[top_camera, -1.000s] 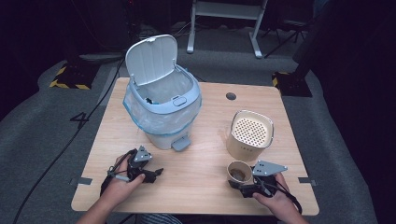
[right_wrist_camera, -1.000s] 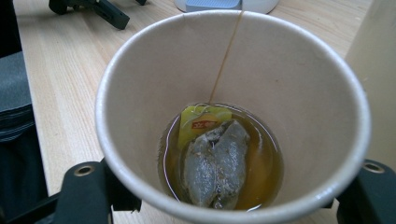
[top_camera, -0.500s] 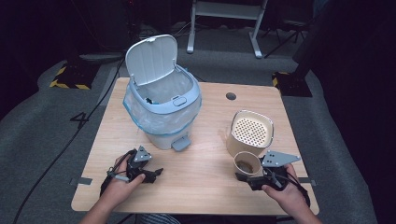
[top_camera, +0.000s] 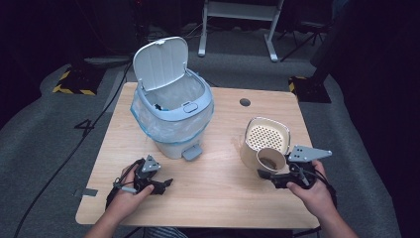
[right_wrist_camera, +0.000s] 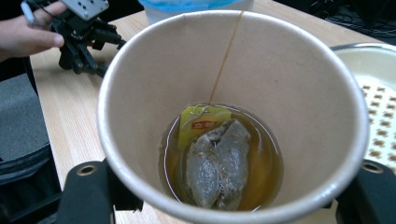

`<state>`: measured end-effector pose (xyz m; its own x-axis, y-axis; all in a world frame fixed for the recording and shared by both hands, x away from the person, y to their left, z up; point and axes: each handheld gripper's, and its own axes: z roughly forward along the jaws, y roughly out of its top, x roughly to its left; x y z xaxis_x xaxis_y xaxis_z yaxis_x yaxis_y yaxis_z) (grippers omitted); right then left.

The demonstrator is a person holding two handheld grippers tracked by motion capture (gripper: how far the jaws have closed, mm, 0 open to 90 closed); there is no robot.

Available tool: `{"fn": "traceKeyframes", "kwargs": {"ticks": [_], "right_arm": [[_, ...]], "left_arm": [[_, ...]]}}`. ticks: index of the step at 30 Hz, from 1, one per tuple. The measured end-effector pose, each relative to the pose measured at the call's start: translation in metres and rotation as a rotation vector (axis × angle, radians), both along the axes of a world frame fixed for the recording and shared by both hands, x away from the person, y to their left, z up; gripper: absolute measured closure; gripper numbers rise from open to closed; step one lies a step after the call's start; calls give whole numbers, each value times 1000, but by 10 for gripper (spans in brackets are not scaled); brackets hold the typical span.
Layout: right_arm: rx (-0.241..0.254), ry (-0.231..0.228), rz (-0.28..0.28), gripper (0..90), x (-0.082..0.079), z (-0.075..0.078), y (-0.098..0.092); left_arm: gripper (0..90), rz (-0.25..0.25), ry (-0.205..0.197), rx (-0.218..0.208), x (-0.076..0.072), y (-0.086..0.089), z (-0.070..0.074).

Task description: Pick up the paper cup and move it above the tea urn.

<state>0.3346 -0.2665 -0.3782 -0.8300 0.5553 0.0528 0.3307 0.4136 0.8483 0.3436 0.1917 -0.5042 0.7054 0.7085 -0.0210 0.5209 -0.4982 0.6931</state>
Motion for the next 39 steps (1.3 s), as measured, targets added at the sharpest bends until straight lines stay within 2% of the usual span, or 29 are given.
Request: {"fn": "traceKeyframes", "kwargs": {"ticks": [15,20,27,33,39], "right_arm": [[17,-33,-34,326,20,46,-13],[3,-56,-54,326,28,57,-15],[-21,-74,-79,327,39,63,-17],[-10,-69,-118,328,54,65,-21],[-23,-64,-167,328,73,65,-25]], "left_arm": [[153,-1,0,5,3,-1,0],[149,-1,5,3,4,-2,0],[147,-1,5,-1,7,-3,0],[147,-3,7,1,8,-2,0],[148,-2,7,0,8,-3,0]]}}
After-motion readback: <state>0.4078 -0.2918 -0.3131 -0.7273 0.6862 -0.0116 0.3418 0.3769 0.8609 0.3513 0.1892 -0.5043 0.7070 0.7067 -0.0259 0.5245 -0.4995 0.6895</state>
